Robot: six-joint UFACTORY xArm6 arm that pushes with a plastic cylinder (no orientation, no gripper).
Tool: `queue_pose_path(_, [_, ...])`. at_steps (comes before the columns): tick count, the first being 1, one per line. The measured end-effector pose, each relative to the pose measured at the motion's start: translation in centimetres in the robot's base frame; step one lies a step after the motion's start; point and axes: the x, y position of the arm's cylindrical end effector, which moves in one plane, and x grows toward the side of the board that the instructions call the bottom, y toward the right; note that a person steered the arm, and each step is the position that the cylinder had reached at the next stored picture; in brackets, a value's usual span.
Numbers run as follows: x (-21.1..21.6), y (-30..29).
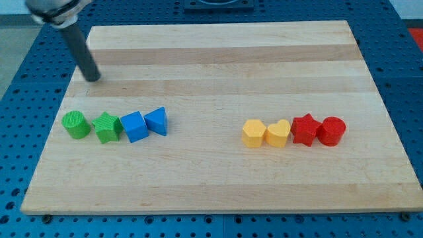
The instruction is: Push blue triangle towards bottom center
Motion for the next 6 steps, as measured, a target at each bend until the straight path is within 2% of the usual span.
queue_pose_path(1, [-0.9, 6.6])
queue_pose_path(3, [8.7, 8.3])
queue_pose_path(4, [8.6, 8.3])
queue_pose_path(5, [13.6, 13.8])
queue_pose_path(6, [13.7, 15.6])
